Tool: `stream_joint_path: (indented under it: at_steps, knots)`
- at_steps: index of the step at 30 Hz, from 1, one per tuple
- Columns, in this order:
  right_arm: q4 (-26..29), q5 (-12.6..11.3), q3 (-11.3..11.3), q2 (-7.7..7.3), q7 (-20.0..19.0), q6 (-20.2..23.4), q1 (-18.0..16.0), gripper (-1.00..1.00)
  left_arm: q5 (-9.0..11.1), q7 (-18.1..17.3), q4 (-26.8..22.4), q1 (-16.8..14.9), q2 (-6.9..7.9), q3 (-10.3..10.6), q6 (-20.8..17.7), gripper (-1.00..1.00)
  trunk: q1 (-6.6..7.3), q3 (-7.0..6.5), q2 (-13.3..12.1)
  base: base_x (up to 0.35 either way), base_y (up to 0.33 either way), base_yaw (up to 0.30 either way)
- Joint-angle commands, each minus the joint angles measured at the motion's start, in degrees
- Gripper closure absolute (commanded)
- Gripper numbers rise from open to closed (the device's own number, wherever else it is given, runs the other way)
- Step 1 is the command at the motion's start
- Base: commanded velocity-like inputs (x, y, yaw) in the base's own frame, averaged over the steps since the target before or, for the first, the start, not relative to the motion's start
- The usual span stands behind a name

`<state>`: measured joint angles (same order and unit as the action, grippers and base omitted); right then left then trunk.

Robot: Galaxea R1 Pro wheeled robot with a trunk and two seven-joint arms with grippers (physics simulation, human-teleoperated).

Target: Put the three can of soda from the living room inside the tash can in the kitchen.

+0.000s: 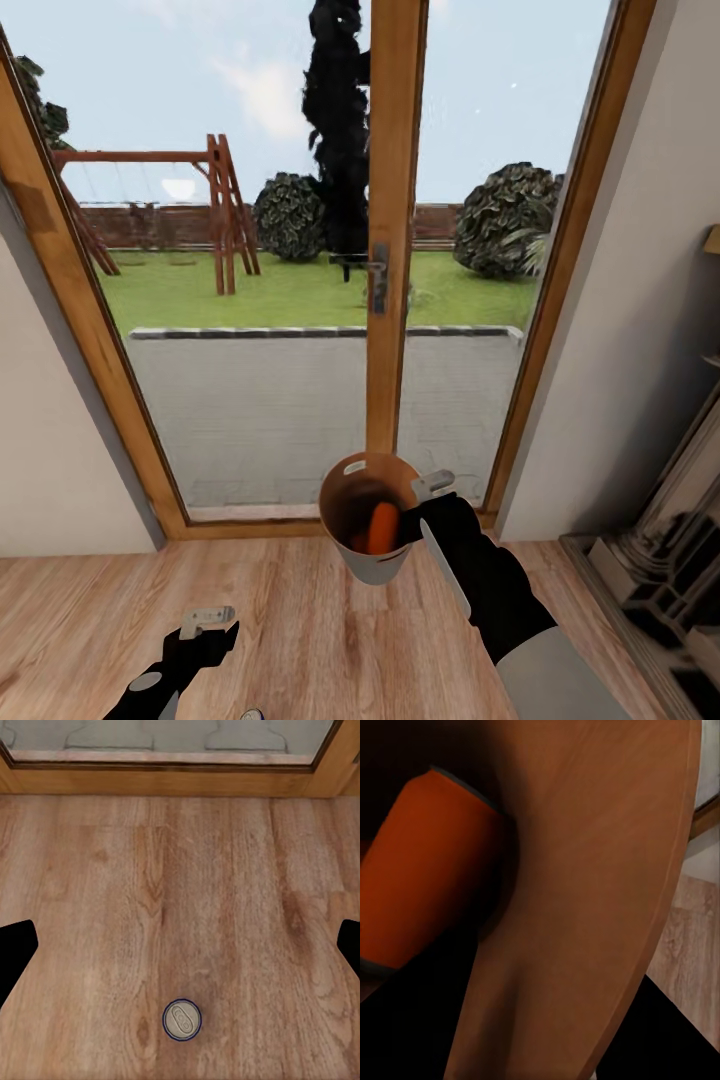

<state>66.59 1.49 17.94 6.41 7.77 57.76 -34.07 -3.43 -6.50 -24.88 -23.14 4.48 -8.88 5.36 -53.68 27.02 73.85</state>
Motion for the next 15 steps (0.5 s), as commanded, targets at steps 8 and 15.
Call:
stream_joint_path:
  at_steps: [8, 15]
  knots:
    - [0.0, 0.1, 0.0, 0.01, -0.1, 0.0, 0.0, 1.00, 0.0, 0.0, 0.0, 0.0, 0.00, 0.0, 0.0, -1.00, 0.00, -0.01, 0.0, 0.000, 0.000, 0.000]
    - [0.0, 0.1, 0.0, 0.01, -0.1, 0.0, 0.0, 1.00, 0.0, 0.0, 0.0, 0.0, 0.00, 0.0, 0.0, -1.00, -1.32, 1.10, 2.4, 0.000, 0.000, 0.000]
